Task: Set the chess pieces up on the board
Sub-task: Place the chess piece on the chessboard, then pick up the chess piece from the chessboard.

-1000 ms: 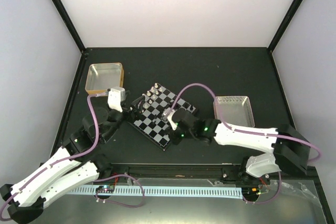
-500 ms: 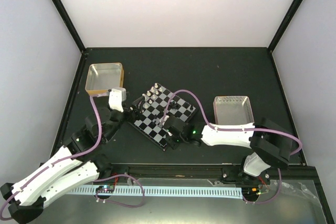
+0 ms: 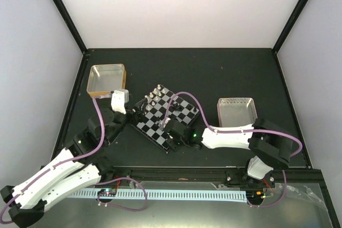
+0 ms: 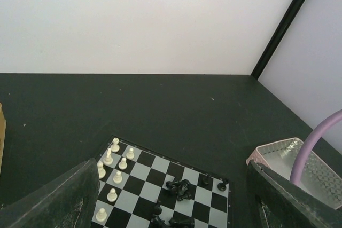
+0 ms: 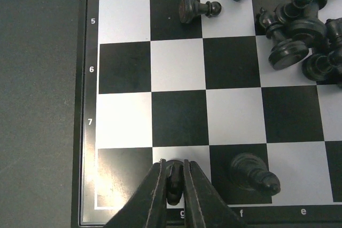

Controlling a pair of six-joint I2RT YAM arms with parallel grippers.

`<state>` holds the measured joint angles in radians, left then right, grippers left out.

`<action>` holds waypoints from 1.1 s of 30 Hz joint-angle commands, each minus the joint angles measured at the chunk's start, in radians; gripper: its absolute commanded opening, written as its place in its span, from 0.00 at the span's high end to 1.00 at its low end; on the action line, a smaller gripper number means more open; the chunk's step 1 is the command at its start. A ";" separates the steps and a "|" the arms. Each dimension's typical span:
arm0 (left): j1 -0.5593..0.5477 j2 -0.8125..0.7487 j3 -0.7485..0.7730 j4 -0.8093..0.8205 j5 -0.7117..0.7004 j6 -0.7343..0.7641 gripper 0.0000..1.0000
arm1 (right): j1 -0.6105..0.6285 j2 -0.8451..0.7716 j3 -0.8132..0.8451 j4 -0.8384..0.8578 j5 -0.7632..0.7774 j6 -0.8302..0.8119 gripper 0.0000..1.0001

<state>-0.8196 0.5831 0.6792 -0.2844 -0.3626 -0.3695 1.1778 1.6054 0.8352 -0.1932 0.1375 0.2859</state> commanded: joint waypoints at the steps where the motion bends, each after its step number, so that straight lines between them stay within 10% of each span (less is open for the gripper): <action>1: 0.002 0.006 0.000 -0.007 -0.017 -0.006 0.23 | 0.007 0.003 0.009 0.015 0.048 -0.004 0.87; 19: 0.034 0.156 0.022 -0.106 0.027 -0.134 0.22 | -0.010 -0.270 0.007 -0.024 0.114 0.123 0.70; 33: 0.088 0.618 0.061 -0.201 0.332 -0.202 0.56 | -0.102 -0.365 -0.101 -0.013 0.149 0.257 0.70</action>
<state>-0.7483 1.1130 0.6807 -0.4343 -0.1333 -0.5743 1.0832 1.2591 0.7513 -0.2268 0.2607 0.5026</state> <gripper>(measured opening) 0.469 0.300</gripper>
